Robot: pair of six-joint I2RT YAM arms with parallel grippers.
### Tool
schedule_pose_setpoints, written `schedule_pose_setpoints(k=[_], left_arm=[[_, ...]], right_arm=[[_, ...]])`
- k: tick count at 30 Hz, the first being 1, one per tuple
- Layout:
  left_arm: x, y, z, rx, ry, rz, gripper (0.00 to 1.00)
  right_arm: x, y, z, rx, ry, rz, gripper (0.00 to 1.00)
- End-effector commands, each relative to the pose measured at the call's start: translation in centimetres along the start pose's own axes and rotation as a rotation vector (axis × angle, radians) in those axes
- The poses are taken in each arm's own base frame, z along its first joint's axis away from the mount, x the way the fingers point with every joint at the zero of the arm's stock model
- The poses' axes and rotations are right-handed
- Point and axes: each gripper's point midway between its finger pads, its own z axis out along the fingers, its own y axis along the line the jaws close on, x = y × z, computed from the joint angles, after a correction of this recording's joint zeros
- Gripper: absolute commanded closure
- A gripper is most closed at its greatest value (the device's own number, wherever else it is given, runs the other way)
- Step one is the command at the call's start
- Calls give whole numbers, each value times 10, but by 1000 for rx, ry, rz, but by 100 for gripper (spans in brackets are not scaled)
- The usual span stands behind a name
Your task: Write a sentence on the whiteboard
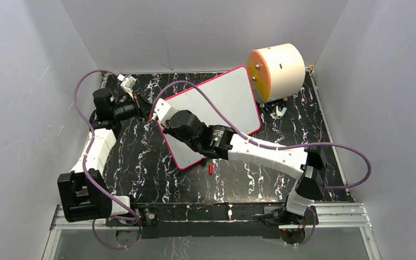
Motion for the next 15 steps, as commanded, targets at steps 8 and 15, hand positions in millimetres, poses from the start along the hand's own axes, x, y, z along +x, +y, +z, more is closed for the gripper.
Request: schedule_pose_setpoints(k=[8, 15], left_arm=[[1, 0, -1, -39, 6, 13, 100], [1, 0, -1, -39, 6, 13, 100]], right_arm=[[-21, -6, -3, 27, -36, 40, 100], [-12, -8, -4, 44, -5, 37, 100]])
